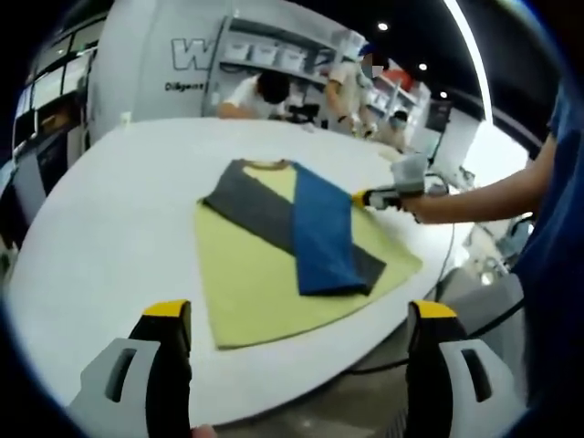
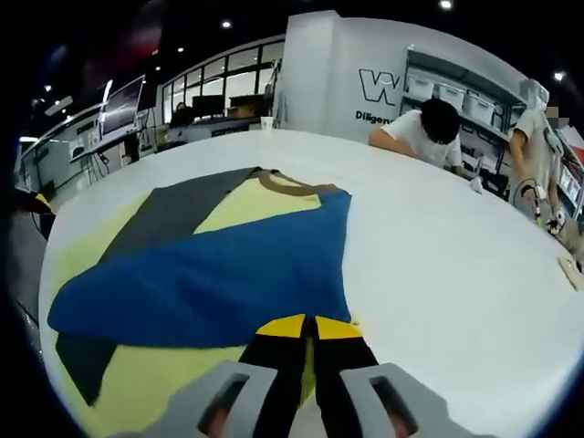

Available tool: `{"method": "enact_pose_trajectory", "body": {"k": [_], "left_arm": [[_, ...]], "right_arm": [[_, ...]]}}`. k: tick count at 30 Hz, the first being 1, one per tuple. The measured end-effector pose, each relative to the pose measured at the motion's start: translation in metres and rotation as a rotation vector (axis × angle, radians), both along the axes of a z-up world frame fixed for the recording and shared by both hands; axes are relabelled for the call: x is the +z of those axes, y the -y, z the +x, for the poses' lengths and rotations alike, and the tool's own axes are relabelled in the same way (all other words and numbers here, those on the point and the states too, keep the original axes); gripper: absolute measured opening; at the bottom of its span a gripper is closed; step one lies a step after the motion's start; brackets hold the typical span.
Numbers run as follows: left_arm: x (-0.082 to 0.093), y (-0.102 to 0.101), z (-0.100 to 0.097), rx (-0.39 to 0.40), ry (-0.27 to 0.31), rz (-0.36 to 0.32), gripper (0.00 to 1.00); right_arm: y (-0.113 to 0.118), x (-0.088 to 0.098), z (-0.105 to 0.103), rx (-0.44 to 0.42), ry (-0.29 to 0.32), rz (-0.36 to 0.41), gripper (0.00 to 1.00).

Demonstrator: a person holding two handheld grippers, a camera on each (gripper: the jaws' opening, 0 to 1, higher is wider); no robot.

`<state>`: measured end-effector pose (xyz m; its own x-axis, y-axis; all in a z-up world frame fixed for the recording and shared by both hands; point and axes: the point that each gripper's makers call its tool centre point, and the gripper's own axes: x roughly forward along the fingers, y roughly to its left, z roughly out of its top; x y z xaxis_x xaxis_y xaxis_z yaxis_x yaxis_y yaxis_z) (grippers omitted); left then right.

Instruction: Fold the garment on the visible template until the final outline fits inside the template.

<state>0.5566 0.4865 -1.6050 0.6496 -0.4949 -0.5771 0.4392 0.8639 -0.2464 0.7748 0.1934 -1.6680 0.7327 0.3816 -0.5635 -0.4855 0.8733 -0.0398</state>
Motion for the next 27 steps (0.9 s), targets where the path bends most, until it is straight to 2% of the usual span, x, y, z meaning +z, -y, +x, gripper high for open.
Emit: {"method": "enact_pose_trajectory", "body": {"k": [2,3,7,13,14,15,16,19,20,21,23,25,26,27], "left_arm": [[-0.001,0.0,-0.001,-0.003,0.0,0.009,0.96],[-0.002,-0.001,-0.001,-0.004,0.0,0.011,0.96],[-0.005,0.001,0.001,-0.006,-0.002,0.0,0.96],[-0.01,0.003,0.005,-0.036,-0.004,-0.007,0.95],[-0.011,0.002,0.005,-0.042,-0.01,-0.009,0.94],[-0.012,0.001,0.005,-0.045,-0.011,-0.009,0.94],[-0.011,0.001,0.005,-0.047,-0.011,-0.01,0.92],[-0.016,-0.004,0.006,-0.047,-0.022,-0.016,0.84],[-0.018,-0.006,0.006,-0.051,-0.026,-0.021,0.8],[-0.02,-0.008,0.007,-0.046,-0.035,-0.024,0.78],[-0.027,-0.016,0.009,-0.04,-0.042,-0.028,0.75],[-0.03,-0.02,0.011,-0.035,-0.046,-0.032,0.75],[-0.033,-0.022,0.012,-0.018,-0.063,-0.034,0.73],[-0.034,-0.021,0.013,-0.008,-0.076,-0.028,0.71]], "right_arm": [[-0.003,0.003,-0.006,0.017,0.027,0.009,0.11],[-0.005,0.011,-0.019,0.041,0.029,-0.018,0.08],[-0.01,0.01,-0.035,0.068,0.038,-0.016,0.1],[-0.019,-0.011,-0.056,0.102,-0.015,-0.062,0.14],[-0.017,-0.019,-0.058,0.102,-0.021,-0.077,0.14],[-0.018,-0.012,-0.053,0.108,0.032,-0.061,0.16],[-0.017,-0.015,-0.058,0.085,-0.01,-0.062,0.18],[-0.014,-0.009,-0.062,0.033,-0.025,-0.027,0.28],[-0.016,0.011,-0.075,0.041,0.013,-0.016,0.28],[-0.016,0.016,-0.083,0.047,0.016,-0.018,0.26],[-0.012,0.018,-0.101,0.046,0.002,-0.003,0.26],[-0.012,0.019,-0.109,0.036,-0.009,0.039,0.33],[-0.014,0.02,-0.126,0.032,-0.03,0.097,0.36],[-0.013,0.023,-0.137,0.019,-0.04,0.108,0.37]]}}
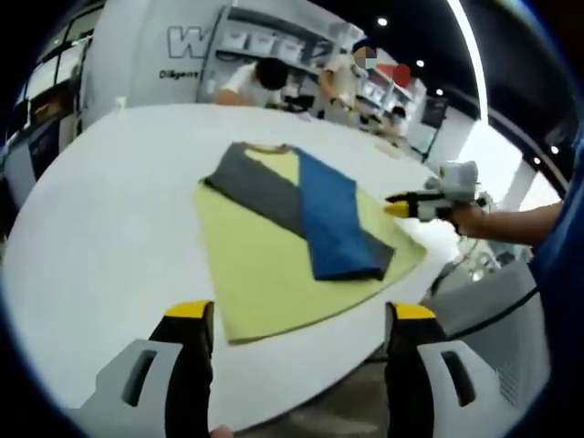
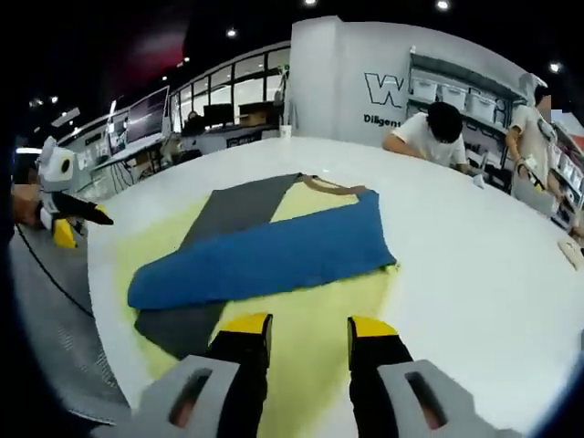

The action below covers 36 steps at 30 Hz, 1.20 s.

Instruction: Fold the garment on the visible template until the final outline fits inside the template.

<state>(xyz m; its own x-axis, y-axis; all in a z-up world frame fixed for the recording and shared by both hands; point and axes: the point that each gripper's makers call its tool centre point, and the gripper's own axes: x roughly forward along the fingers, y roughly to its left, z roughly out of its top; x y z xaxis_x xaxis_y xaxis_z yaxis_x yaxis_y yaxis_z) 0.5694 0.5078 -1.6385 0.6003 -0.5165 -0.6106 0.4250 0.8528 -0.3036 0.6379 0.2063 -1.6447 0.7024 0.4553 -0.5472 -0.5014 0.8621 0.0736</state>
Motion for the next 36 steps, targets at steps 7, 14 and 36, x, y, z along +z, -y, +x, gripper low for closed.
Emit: {"method": "enact_pose_trajectory", "body": {"k": [7,14,36], "left_arm": [[-0.017,-0.003,0.008,0.056,-0.107,-0.032,0.53],[-0.021,-0.008,0.012,0.093,-0.127,-0.06,0.52],[-0.023,-0.004,0.007,0.098,-0.155,-0.086,0.43]], "right_arm": [[0.018,-0.007,-0.056,-0.141,-0.109,0.144,0.36],[0.025,-0.005,-0.078,-0.206,-0.175,0.251,0.34],[0.019,-0.023,-0.077,-0.269,-0.293,0.295,0.3]]}}
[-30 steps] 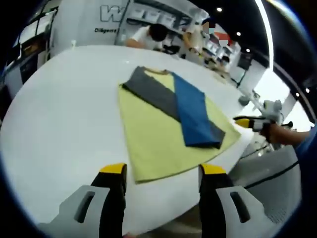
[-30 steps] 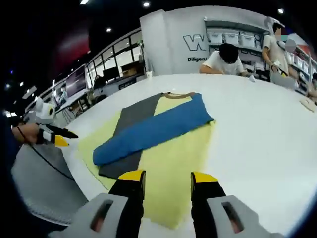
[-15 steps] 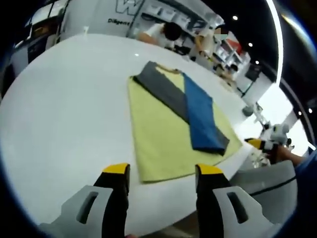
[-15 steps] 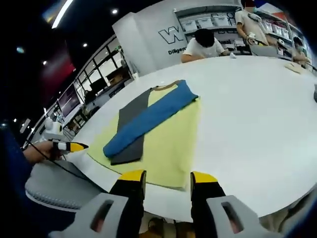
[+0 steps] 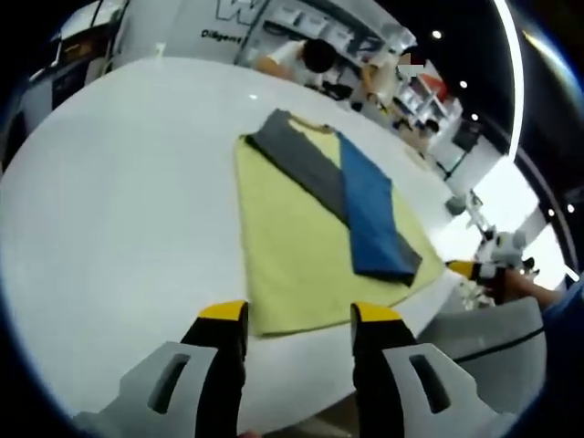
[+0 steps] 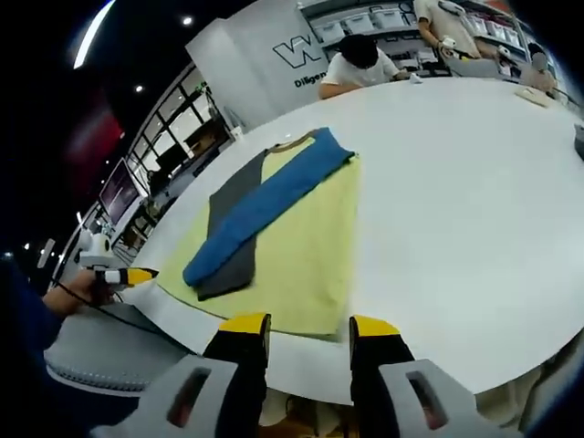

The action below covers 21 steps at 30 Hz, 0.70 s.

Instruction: Fold the garment on the visible template until the final outline fits inside the template.

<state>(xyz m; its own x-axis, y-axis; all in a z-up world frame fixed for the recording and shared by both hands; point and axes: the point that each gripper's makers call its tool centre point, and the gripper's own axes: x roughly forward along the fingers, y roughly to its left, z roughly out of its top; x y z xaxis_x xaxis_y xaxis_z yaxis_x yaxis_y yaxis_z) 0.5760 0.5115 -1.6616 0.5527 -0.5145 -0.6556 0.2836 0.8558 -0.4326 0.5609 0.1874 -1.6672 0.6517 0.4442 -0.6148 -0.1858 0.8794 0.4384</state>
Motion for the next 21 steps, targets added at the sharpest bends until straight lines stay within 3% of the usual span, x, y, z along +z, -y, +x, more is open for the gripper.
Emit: {"method": "enact_pose_trajectory", "body": {"k": [7,13,21], "left_arm": [[-0.001,0.004,0.003,-0.02,0.0,-0.021,0.43],[-0.003,0.005,-0.004,-0.039,-0.017,-0.021,0.41],[-0.01,-0.002,-0.001,0.01,-0.039,-0.044,0.31]], "right_arm": [[-0.009,0.0,0.008,0.019,-0.002,0.02,0.3],[-0.01,0.002,0.0,0.012,-0.023,0.051,0.29],[0.002,-0.002,0.005,-0.052,-0.044,0.086,0.19]]}}
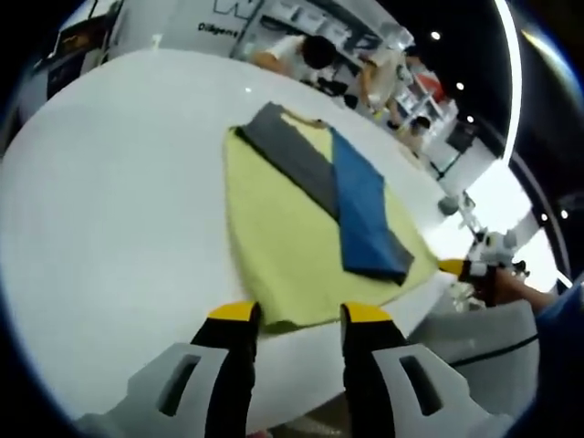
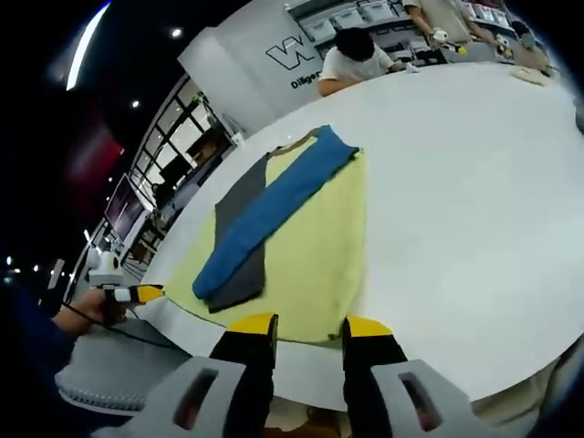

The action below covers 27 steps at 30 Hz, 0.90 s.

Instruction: Fold the garment on the visible template until the final outline fits inside the template.

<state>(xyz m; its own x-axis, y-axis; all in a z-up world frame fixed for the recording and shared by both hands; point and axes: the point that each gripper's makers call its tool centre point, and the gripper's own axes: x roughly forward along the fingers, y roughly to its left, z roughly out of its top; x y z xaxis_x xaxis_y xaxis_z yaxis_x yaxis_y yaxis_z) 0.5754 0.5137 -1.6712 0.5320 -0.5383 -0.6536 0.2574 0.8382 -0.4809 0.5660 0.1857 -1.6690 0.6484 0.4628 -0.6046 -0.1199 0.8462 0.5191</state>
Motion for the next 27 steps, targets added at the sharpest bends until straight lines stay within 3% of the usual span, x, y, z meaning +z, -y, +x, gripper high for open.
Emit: {"method": "enact_pose_trajectory", "body": {"k": [7,17,27], "left_arm": [[-0.006,-0.005,0.003,0.034,-0.017,-0.009,0.22],[0.001,-0.012,0.015,0.086,0.001,-0.042,0.1],[-0.004,-0.019,0.02,0.097,-0.012,-0.045,0.05]], "right_arm": [[0.008,-0.004,0.008,-0.024,-0.012,0.0,0.12],[0.013,-0.008,0.013,-0.08,-0.025,0.038,0.0],[0.012,-0.008,0.013,-0.097,-0.028,0.052,0.0]]}}
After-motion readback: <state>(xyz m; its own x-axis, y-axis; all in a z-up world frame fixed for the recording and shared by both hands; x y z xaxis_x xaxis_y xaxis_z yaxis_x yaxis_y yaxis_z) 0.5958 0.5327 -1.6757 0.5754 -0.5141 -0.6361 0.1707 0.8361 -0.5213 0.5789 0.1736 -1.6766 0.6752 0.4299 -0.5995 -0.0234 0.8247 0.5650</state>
